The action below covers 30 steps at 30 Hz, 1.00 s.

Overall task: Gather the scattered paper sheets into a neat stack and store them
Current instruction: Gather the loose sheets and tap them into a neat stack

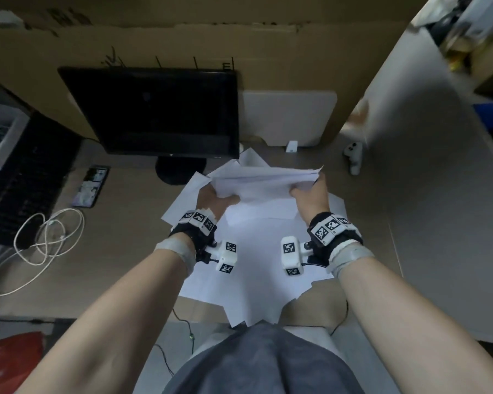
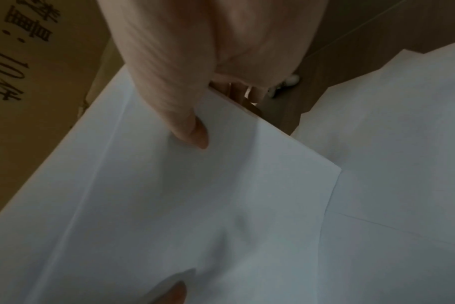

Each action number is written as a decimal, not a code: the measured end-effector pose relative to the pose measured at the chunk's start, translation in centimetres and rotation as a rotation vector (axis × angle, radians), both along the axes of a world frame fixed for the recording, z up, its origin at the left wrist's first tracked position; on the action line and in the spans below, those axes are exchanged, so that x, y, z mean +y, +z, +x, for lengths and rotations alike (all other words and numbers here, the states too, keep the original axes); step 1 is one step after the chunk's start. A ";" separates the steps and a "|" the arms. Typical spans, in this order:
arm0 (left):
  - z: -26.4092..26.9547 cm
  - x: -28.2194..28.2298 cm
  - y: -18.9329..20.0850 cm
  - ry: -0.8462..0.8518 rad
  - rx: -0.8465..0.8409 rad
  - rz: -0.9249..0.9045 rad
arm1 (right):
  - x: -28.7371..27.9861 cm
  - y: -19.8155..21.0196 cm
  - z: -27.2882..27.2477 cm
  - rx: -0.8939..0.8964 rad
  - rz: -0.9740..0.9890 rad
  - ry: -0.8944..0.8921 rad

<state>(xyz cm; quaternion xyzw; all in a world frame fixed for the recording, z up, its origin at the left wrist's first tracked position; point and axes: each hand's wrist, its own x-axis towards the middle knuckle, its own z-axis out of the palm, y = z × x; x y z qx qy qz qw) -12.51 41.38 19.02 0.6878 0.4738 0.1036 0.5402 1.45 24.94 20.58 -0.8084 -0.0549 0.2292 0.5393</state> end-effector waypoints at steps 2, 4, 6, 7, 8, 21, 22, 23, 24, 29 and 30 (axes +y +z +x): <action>0.3 0.4 -0.1 -0.038 0.023 0.004 | 0.1 0.2 0.4 0.029 0.016 -0.007; 0.6 0.5 0.0 -0.052 0.058 -0.008 | 0.1 -0.1 1.2 0.074 0.038 -0.016; 0.8 0.4 -0.5 -0.031 0.079 -0.019 | 0.0 -0.9 2.0 0.122 0.016 0.023; 1.1 0.3 -0.8 -0.010 0.080 -0.039 | 0.0 -1.6 2.4 0.139 -0.024 0.067; 1.4 0.3 -1.2 0.002 0.092 -0.063 | 0.0 -2.1 2.8 0.155 -0.060 0.110; 2.8 0.2 -4.7 0.118 0.166 -0.098 | 2.1 -6.1 6.0 0.173 -0.101 0.256; 2.8 0.2 -4.5 0.120 0.136 -0.088 | 2.2 -6.1 5.8 0.138 -0.093 0.244; 2.9 0.4 -4.2 0.127 0.094 -0.097 | 2.3 -5.6 5.5 0.107 -0.086 0.243; 3.0 0.7 -4.0 0.143 0.039 -0.108 | 2.5 -5.1 5.3 0.086 -0.077 0.240; 1.7 1.5 -4.7 0.088 0.075 -0.352 | 1.9 -3.9 1.8 0.212 -0.028 0.154; 1.3 1.4 -5.2 0.015 0.117 -0.378 | 1.3 -4.6 0.8 0.234 -0.049 0.109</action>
